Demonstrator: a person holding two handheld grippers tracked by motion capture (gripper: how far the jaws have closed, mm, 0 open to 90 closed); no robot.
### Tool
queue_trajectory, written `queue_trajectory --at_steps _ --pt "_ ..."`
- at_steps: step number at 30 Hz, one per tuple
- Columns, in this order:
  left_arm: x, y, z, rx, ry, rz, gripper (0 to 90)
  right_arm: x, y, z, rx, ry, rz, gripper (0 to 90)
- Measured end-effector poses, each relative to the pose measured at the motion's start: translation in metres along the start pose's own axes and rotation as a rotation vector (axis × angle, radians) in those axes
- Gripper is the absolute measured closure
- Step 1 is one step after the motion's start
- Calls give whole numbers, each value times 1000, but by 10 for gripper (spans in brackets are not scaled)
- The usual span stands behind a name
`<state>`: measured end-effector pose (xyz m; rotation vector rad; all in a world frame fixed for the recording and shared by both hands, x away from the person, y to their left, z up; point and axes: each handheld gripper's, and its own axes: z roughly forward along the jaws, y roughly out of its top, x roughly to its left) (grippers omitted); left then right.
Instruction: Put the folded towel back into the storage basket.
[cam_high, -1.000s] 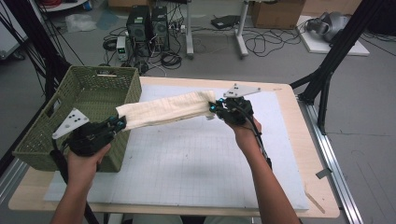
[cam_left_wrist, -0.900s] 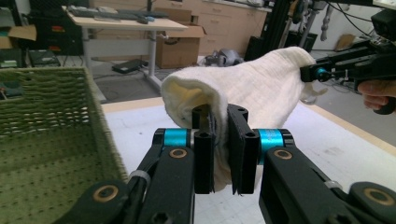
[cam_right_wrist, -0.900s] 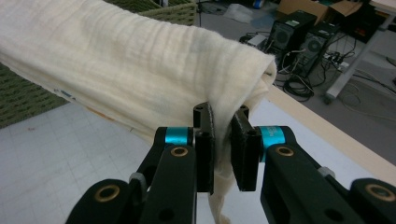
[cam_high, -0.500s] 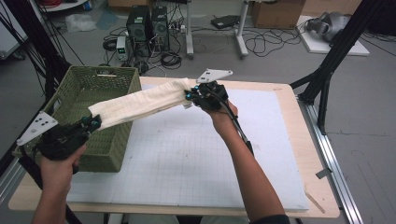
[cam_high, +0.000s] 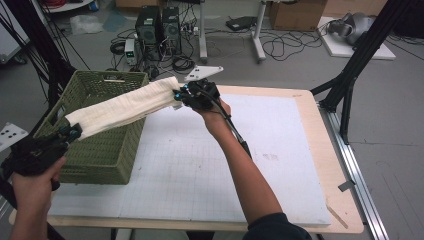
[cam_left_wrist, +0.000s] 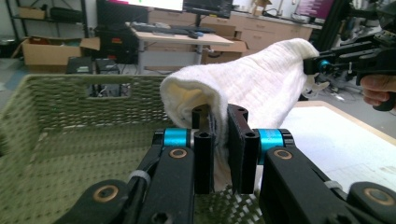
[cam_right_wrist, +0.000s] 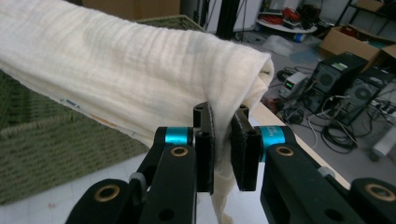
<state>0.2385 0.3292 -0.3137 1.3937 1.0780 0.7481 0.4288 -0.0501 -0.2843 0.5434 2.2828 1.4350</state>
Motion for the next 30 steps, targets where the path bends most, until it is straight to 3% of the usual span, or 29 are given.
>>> queue_trajectory --at_steps 11,23,30 --pt "25 4 -24 -17 64 -19 815 11 24 44 -63 58 -16 818" --pt "41 1 -36 -23 114 -20 815 17 44 82 -53 81 -24 818" --pt "51 -4 -42 -12 147 -22 813 23 56 110 -21 83 -35 818"
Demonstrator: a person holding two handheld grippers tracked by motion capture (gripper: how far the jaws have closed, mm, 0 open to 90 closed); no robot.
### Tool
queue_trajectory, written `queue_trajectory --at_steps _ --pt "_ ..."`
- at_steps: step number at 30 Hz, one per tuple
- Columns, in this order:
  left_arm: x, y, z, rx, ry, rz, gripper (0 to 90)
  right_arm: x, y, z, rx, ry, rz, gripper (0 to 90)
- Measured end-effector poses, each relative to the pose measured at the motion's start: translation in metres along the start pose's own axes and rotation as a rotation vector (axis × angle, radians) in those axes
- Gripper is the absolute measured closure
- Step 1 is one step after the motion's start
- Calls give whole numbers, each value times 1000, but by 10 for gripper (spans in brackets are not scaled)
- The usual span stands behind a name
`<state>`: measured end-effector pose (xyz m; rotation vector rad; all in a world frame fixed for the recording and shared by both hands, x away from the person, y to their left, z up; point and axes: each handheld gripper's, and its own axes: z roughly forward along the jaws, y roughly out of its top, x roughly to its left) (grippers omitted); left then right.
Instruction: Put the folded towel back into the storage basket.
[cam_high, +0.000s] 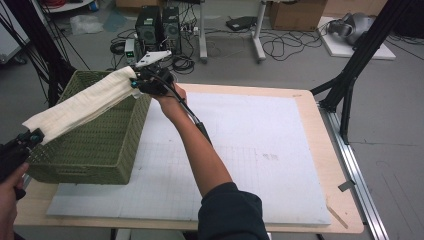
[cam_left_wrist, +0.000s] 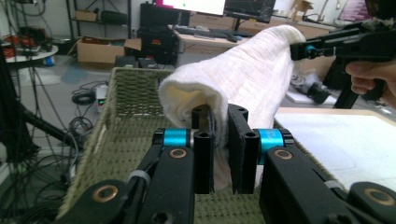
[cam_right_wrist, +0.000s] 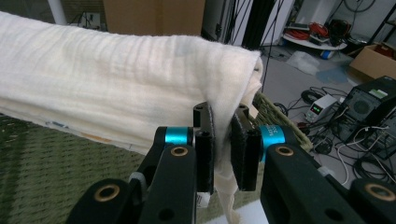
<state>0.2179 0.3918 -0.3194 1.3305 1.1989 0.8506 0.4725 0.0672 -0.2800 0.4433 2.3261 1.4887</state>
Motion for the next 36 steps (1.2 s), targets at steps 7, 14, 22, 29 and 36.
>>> queue_trajectory --at_steps 7,14,22,29,36 --pt "11 -3 -1 18 27 -2 812 3 5 26 30 7 -3 818" --pt "18 -7 -1 28 53 -8 812 5 6 47 50 9 -1 818" --pt "25 -11 3 51 69 -17 730 9 8 65 58 -20 -3 769" --pt "26 -9 1 27 104 -35 349 6 2 67 72 -54 25 513" --pt "18 -9 1 16 73 -27 335 2 4 50 37 -48 37 476"
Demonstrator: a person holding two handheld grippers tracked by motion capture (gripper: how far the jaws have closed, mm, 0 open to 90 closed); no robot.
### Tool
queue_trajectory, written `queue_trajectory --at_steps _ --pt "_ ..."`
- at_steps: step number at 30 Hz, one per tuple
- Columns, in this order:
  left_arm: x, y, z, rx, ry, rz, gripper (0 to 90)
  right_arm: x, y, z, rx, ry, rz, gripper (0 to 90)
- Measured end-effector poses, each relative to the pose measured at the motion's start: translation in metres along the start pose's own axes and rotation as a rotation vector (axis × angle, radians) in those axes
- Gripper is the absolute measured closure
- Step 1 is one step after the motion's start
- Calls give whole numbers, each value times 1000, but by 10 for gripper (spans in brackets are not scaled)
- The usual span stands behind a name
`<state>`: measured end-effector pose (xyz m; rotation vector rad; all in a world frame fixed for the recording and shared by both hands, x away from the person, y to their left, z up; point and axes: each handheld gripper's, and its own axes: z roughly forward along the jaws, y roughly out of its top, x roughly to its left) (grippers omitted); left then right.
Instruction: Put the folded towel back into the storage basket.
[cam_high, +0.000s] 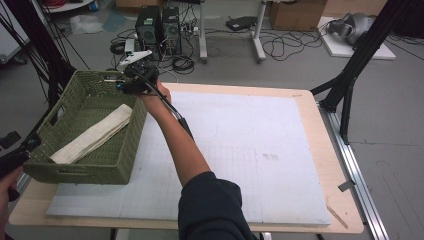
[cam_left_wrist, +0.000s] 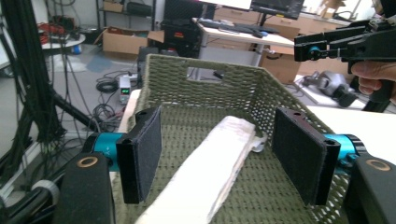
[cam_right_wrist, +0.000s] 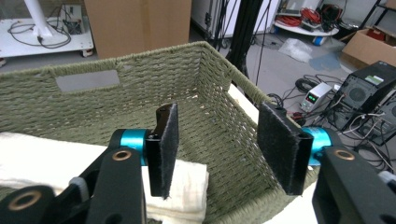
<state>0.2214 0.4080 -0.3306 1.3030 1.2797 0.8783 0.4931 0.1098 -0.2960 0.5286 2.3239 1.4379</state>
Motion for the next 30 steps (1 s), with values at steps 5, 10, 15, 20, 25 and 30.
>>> queue_trajectory --at_steps 5,10,15,20,25,30 --pt "-11 0 5 3 -59 -6 304 -7 -8 -22 -19 -1 18 408" --pt "-32 4 16 8 -151 -18 286 -15 -21 -50 -23 -1 14 328" --pt "-57 4 30 24 -212 -2 247 -25 -39 -86 -36 -21 37 249" --pt "-89 3 48 32 -300 31 210 -40 -62 -131 -44 -62 62 203" --pt "-125 -2 67 44 -375 46 213 -50 -93 -182 -42 -134 75 163" --pt "-156 -9 84 54 -448 53 215 -53 -123 -225 -32 -194 98 114"
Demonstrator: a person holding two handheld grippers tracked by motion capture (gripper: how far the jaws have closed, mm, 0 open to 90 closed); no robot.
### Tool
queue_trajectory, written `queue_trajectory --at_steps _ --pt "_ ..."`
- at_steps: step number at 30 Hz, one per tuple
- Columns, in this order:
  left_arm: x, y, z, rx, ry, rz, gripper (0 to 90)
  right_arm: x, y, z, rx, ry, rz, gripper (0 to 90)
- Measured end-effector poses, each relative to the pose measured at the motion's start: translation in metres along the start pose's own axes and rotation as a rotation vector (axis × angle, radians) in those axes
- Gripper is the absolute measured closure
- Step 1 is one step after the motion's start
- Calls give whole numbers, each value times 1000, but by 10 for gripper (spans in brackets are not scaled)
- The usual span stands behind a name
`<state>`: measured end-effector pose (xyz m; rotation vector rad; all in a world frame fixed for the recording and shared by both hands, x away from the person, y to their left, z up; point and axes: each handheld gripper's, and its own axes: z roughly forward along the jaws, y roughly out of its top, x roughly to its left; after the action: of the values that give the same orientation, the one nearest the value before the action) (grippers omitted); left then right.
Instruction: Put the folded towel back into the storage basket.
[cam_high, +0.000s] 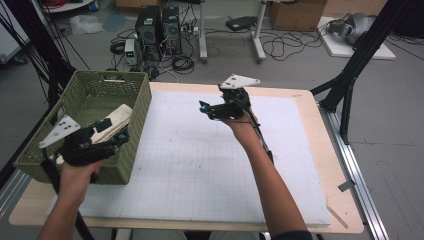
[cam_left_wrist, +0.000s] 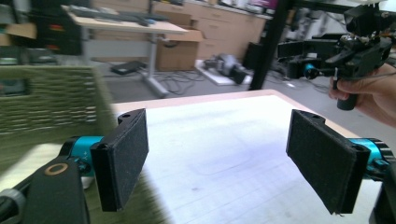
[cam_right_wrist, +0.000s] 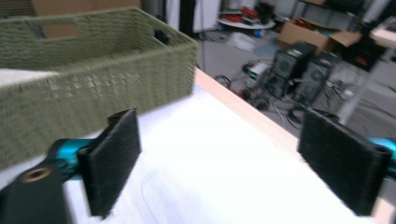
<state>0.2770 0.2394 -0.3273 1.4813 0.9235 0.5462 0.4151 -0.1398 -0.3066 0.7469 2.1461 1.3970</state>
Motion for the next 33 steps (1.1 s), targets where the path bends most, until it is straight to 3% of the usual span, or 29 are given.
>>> queue_trajectory --at_steps 6,10,16,20,28,33 --pt "-24 -7 31 27 -83 39 214 -9 -34 -45 11 -66 6 114" --pt "-37 -15 50 49 -130 60 215 -13 -59 -72 17 -107 43 114" --pt "-54 -30 70 77 -168 104 216 -14 -102 -110 36 -178 55 113" --pt "-62 -44 78 103 -186 117 223 -14 -128 -131 35 -227 104 113" --pt "-64 -69 86 146 -200 125 226 -7 -161 -148 59 -256 131 113" --pt "-64 -77 85 162 -198 126 230 -4 -166 -153 63 -259 141 113"
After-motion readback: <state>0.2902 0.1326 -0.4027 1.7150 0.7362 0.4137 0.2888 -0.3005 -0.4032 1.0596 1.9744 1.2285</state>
